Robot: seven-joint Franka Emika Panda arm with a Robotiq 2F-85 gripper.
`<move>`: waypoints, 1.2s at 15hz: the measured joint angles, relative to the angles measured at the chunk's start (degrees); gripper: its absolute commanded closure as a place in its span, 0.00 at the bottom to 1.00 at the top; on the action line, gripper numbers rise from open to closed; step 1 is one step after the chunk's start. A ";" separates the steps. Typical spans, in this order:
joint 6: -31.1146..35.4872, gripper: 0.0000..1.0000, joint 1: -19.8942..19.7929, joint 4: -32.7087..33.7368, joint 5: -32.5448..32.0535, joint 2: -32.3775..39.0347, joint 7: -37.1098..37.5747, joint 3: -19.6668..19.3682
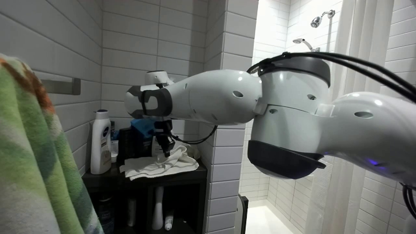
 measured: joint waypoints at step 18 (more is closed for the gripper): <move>-4.87 0.99 0.67 -2.04 -0.94 0.48 -3.15 -2.73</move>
